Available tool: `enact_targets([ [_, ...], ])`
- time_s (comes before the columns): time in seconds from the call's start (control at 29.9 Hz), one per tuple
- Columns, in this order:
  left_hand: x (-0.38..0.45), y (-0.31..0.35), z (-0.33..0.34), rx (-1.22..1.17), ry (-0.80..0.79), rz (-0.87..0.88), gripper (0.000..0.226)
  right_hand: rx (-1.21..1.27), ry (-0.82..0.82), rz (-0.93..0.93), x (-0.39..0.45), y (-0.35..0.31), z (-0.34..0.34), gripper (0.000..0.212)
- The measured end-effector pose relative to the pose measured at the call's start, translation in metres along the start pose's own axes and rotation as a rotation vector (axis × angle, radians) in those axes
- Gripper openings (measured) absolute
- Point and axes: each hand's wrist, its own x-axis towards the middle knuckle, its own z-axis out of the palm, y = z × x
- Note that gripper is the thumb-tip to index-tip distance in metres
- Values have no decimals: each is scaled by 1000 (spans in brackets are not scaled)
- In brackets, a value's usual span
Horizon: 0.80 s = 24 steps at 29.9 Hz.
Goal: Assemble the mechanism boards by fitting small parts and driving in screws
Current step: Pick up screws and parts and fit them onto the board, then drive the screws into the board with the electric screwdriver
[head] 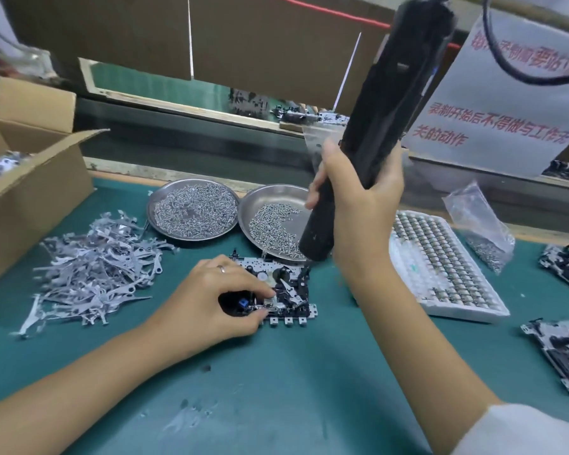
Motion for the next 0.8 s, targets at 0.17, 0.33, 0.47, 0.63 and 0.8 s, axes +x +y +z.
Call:
enact_targets([
  [0.17, 1, 2, 0, 2, 9, -3, 26, 211, -66, 48, -33, 9, 14, 18],
  [0.33, 1, 1, 0, 19, -6, 0, 22, 236, -74, 68, -40, 14, 19, 19],
  [0.47, 1, 1, 0, 8, -2, 5, 22, 249, -53, 59, -39, 13, 19, 19],
  [0.63, 2, 1, 0, -4, 12, 15, 22, 250, -74, 42, -40, 13, 19, 18],
  [0.8, 1, 1, 0, 8, -1, 24, 19, 250, -62, 53, -41, 15, 20, 19],
])
